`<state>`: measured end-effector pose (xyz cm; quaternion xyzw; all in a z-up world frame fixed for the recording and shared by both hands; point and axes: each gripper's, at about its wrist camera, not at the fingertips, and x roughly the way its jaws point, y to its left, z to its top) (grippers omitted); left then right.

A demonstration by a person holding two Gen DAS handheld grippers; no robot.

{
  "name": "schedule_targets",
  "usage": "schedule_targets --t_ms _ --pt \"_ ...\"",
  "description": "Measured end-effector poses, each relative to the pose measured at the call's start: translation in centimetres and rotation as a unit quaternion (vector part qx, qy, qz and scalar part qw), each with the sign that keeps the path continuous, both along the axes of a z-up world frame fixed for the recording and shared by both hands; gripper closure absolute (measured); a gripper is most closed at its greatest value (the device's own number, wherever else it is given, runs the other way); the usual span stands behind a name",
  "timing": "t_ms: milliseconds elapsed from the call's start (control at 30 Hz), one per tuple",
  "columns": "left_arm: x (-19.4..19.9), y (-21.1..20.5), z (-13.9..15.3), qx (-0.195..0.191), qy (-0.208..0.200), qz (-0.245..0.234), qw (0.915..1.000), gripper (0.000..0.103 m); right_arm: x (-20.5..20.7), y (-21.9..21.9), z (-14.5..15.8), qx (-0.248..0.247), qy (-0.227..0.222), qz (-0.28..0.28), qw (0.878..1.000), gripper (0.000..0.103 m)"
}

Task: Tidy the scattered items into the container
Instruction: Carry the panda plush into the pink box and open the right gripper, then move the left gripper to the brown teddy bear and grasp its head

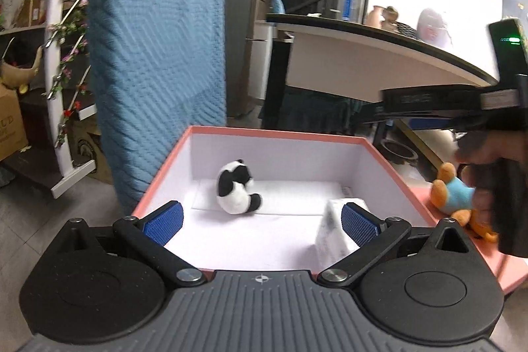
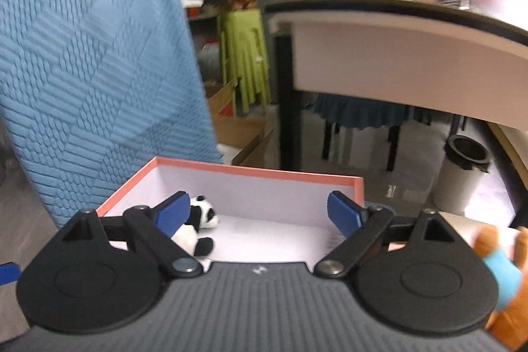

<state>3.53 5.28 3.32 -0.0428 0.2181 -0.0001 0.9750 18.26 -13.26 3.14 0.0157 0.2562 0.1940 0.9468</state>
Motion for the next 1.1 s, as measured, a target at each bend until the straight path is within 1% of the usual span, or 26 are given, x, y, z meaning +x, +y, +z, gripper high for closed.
schedule_targets --t_ms 233,467,500,633,833,900,933,967,1100 --pt "0.1 -3.3 -0.4 0.013 -0.003 -0.017 0.9998 0.000 -5.4 -6.9 0.4 0.032 -0.036 -0.039 0.998 0.012" --pt "0.6 -6.6 -1.5 0.031 0.008 -0.036 0.9988 0.000 -10.8 -13.7 0.8 0.063 -0.073 -0.077 0.992 0.010" --pt "0.6 -7.0 -1.6 0.033 0.009 -0.039 0.9987 0.000 -11.4 -14.5 0.5 0.068 -0.075 -0.084 0.991 0.010" --pt "0.7 -8.2 -2.2 0.047 0.007 -0.044 0.9979 0.000 -12.6 -16.5 -1.5 0.074 -0.074 -0.106 0.989 0.009" --pt "1.4 -8.7 -2.7 0.057 0.006 -0.039 0.9976 0.000 -13.1 -18.1 -2.7 0.069 -0.082 -0.125 0.986 0.009" --pt "1.4 -9.0 -2.6 0.057 0.002 -0.042 0.9975 0.000 -13.3 -18.7 -2.9 0.067 -0.088 -0.134 0.985 0.005" --pt "1.4 -9.4 -2.5 0.056 -0.001 -0.046 0.9974 0.000 -13.5 -19.1 -3.0 0.069 -0.089 -0.139 0.984 0.004" --pt "1.4 -9.9 -2.5 0.057 -0.004 -0.052 0.9970 0.001 -13.7 -19.5 -3.0 0.072 -0.090 -0.144 0.983 0.000" --pt "0.9 -12.5 -2.1 0.058 -0.024 -0.085 0.9944 0.001 -14.6 -21.2 -3.1 0.084 -0.092 -0.166 0.978 0.000"
